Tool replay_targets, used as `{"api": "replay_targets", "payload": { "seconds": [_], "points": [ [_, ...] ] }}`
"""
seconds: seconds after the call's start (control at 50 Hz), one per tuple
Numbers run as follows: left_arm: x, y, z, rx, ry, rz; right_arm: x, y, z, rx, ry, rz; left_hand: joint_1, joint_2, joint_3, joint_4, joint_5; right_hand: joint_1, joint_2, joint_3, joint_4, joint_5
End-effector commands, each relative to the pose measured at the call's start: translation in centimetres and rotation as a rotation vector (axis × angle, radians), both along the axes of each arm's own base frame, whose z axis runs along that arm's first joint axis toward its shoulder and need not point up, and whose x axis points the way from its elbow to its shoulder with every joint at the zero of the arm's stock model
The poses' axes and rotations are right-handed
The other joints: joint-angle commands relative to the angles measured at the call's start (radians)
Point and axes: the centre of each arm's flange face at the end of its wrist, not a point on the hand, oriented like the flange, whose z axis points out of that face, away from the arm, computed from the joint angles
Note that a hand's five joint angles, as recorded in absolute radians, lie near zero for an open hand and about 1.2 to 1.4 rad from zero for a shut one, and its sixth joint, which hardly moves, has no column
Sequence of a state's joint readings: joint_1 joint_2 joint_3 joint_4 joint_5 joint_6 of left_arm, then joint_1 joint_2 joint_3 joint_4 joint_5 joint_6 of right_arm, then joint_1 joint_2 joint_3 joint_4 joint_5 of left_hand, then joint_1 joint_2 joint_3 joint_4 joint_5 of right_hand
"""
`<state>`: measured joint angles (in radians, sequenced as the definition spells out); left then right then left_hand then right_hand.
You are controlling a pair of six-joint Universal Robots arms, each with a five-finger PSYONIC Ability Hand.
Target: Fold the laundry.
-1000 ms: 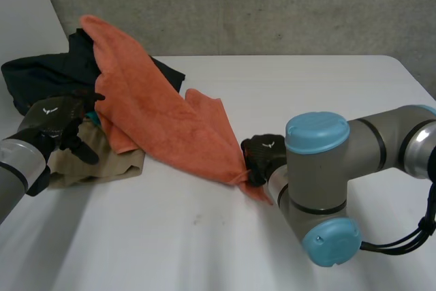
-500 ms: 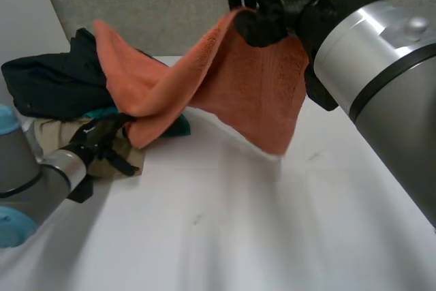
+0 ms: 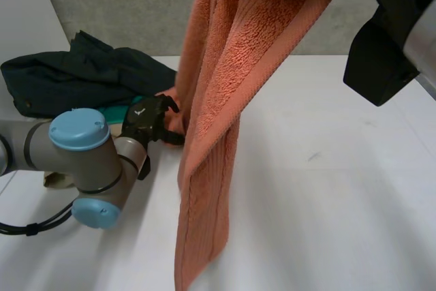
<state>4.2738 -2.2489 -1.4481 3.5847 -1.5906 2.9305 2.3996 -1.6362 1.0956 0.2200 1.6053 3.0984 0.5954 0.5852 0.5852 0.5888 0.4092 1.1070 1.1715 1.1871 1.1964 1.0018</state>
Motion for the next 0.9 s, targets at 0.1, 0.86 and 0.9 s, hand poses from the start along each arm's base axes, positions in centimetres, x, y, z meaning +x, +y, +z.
{"api": "replay_targets", "payload": {
  "seconds": [0.1, 0.86, 0.9],
  "points": [
    [-2.7, 0.6, 0.6, -0.002, 0.059, -0.139, -2.0, 1.6, 2.0, -0.041, -0.048, -0.01, 0.225, 0.235, 0.235, 0.232, 0.237, 0.289, 0.225, 0.209, 0.2, 0.22],
    [5.7, -0.7, 9.7, -0.078, -0.401, -0.219, -5.1, -19.3, -16.8, 0.27, 0.773, -0.438, 0.801, 0.811, 0.811, 0.807, 0.812, 0.289, 0.225, 0.209, 0.2, 0.22],
    [4.3, -1.7, 9.1, -0.11, -0.435, -0.247, -4.6, -20.5, -16.9, 0.241, 0.748, -0.454, 0.801, 0.811, 0.811, 0.807, 0.812, 0.289, 0.225, 0.209, 0.2, 0.22]
  ]
}}
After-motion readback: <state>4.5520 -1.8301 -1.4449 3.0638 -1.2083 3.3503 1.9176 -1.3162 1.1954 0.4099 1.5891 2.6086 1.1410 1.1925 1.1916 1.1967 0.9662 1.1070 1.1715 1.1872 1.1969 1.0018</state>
